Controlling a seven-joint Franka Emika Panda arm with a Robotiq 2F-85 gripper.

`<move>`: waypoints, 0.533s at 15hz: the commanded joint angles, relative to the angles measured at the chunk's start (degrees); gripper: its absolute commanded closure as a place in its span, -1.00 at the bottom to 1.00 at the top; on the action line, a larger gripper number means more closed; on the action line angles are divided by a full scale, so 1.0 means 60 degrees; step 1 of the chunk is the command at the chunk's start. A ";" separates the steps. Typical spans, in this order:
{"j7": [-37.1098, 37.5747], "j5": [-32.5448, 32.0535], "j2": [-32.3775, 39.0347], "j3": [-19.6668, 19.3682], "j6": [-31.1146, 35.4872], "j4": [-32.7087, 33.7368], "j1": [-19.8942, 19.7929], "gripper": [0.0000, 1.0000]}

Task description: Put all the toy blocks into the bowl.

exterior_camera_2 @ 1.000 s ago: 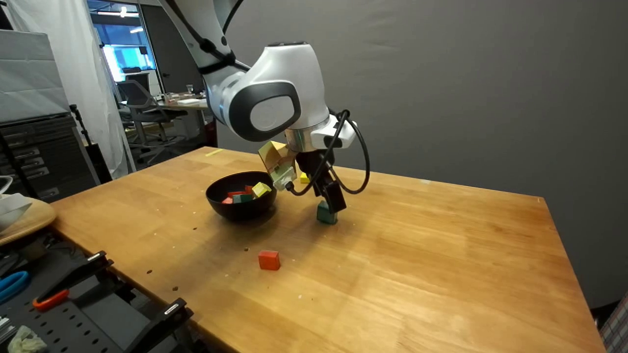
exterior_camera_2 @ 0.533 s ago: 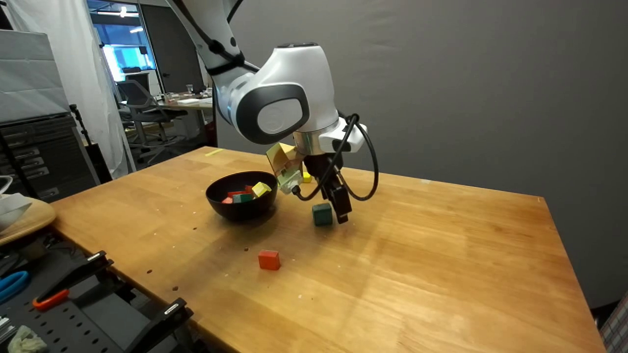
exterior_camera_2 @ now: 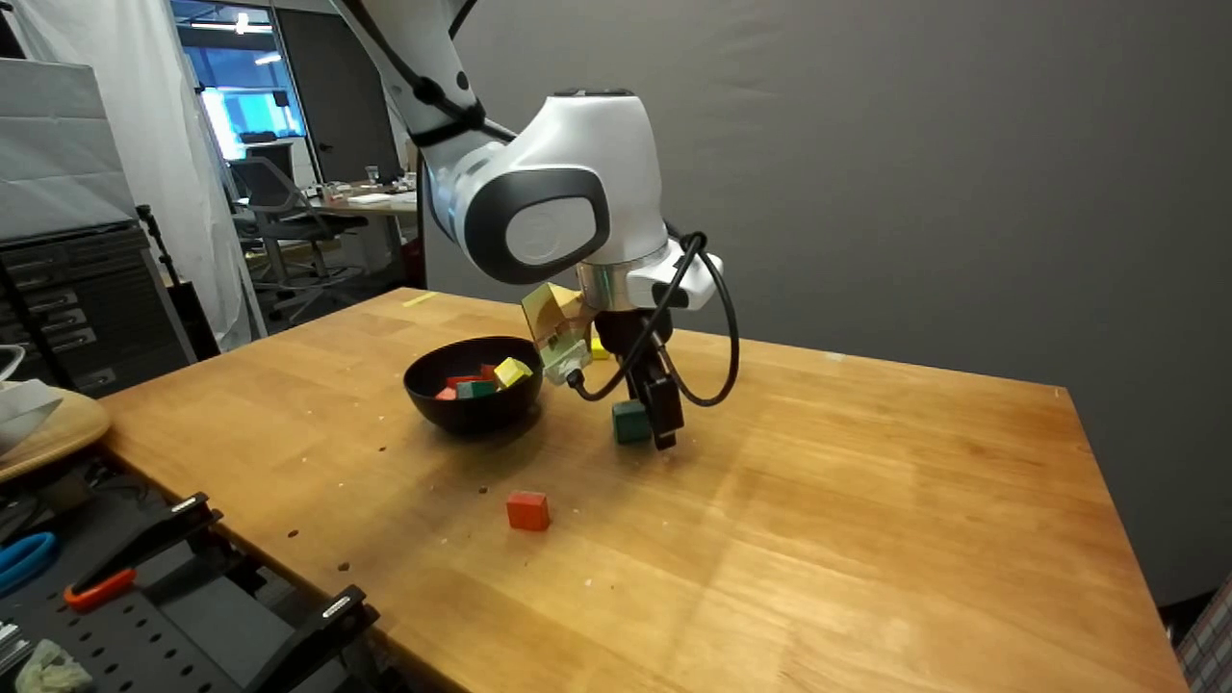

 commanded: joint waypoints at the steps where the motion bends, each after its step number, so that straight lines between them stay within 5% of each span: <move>1: -0.0123 0.0479 -0.0154 0.0399 -0.0465 0.0105 -0.0345 -0.26; 8: -0.0135 0.0975 -0.1013 0.0601 -0.0727 -0.0624 -0.0222 0.85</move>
